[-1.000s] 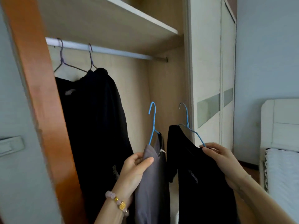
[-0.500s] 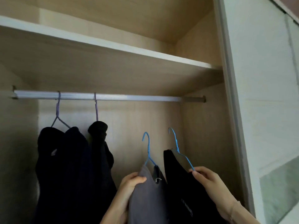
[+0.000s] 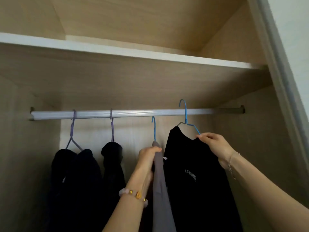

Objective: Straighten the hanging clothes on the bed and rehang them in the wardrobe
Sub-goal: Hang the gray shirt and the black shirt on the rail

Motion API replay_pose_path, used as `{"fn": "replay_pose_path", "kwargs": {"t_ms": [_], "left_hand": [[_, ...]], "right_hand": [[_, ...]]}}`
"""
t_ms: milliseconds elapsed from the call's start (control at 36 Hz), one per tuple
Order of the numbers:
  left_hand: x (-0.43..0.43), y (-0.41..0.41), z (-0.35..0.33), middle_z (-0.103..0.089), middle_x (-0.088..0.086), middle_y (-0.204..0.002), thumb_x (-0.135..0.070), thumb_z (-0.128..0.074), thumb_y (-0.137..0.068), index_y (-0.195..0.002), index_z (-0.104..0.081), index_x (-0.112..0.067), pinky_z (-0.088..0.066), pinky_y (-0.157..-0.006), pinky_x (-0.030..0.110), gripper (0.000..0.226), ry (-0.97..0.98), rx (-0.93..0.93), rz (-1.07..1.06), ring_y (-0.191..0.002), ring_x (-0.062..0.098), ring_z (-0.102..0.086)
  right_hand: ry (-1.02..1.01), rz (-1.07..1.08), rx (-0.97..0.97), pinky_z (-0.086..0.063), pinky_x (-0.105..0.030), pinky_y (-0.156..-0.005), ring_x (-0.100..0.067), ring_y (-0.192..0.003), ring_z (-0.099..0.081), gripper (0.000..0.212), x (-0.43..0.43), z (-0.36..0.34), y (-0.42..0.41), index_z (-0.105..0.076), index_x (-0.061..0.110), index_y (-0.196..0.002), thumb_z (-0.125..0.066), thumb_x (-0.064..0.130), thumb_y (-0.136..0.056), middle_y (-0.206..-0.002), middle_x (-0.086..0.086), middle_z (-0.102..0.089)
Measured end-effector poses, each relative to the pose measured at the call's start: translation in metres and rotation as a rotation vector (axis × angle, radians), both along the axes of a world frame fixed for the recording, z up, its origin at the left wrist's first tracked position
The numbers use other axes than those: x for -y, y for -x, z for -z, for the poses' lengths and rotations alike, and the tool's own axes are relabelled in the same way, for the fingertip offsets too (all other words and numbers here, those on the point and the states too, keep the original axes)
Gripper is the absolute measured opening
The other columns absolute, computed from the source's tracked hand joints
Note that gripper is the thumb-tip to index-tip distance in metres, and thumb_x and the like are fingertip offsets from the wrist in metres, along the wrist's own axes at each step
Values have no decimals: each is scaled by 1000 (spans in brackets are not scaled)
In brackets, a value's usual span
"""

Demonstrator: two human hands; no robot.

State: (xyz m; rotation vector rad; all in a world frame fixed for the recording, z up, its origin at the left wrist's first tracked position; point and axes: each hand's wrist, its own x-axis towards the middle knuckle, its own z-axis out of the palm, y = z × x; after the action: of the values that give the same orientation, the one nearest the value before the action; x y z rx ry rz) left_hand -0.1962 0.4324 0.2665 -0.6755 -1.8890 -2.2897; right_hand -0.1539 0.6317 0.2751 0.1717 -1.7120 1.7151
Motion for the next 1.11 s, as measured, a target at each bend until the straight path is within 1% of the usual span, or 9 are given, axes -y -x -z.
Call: {"fn": "replay_pose_path", "kwargs": {"t_ms": [222, 361, 472, 528, 583, 667, 778, 917, 1111], "left_hand": [[-9, 19, -21, -55, 12, -70, -6, -54, -88, -71, -53, -4, -46, -58, 30, 17, -13, 4, -105, -59, 23, -54], [-8, 19, -40, -53, 3, -30, -1, -54, -88, -71, -56, 3, -36, -27, 14, 17, -71, 19, -141, -23, 8, -50], [-5, 33, -49, -61, 1, -41, -3, -55, -87, -71, -58, -3, -41, -34, 10, 16, -57, -20, -195, -31, 4, -55], [-8, 33, -54, -63, 2, -55, -4, -56, -87, -74, -60, -6, -43, -40, 7, 14, -15, -53, -231, -35, -2, -56], [-11, 30, -64, -64, -7, -49, 0, -54, -88, -72, -64, -9, -45, -50, 6, 21, 20, -110, -247, -38, -7, -55], [-15, 33, -76, -61, -13, -40, 0, -54, -87, -38, -66, -19, -46, -70, 23, 53, 71, -155, -272, -44, -2, -59], [-28, 15, -78, -62, 3, -56, -5, -64, -77, -65, -62, -9, -46, -44, 10, 13, 47, -141, -296, -46, 5, -59], [-42, -20, -51, -54, 14, -67, 0, -55, -85, -93, -58, 6, -39, -31, 12, 10, -13, -152, -339, -30, 4, -53], [-32, -22, -12, -54, 13, -67, 0, -56, -84, -73, -57, -2, -40, -35, 10, 10, -34, -111, -385, -56, 20, -55]], "right_hand": [[-18, -71, 32, -46, -20, -47, -17, -49, -55, 13, -16, -23, 28, -65, 3, -85, -56, 11, -91, -68, -13, -58], [-19, -141, 52, -49, -19, -45, -11, -39, -57, 21, -20, -36, 48, -65, -5, -103, -56, 9, -91, -66, -11, -59], [-7, -255, 88, -50, -19, -43, -10, -36, -56, 24, -25, -41, 59, -62, -6, -109, -55, 9, -92, -70, -12, -59], [5, -315, 107, -51, -20, -44, -10, -36, -57, 18, -28, -40, 62, -63, 0, -105, -53, 9, -93, -72, -12, -59], [8, -345, 118, -50, -19, -43, -10, -35, -57, 12, -32, -37, 66, -63, 3, -95, -52, 8, -93, -69, -12, -60], [18, -368, 131, -52, -18, -42, -10, -37, -59, 14, -39, -30, 72, -63, 4, -84, -53, 7, -93, -58, -8, -64], [-14, -376, 148, -51, -19, -44, -10, -36, -57, 12, -47, -19, 77, -64, 2, -92, -54, 8, -92, -69, -12, -60], [-31, -380, 147, -51, -18, -45, -9, -39, -58, 12, -50, -8, 76, -65, 3, -89, -56, 9, -91, -72, -12, -61], [-132, -336, 147, -51, -20, -55, -15, -57, -59, 14, -49, -6, 70, -66, 8, -94, -55, 16, -93, -81, -10, -63]]}}
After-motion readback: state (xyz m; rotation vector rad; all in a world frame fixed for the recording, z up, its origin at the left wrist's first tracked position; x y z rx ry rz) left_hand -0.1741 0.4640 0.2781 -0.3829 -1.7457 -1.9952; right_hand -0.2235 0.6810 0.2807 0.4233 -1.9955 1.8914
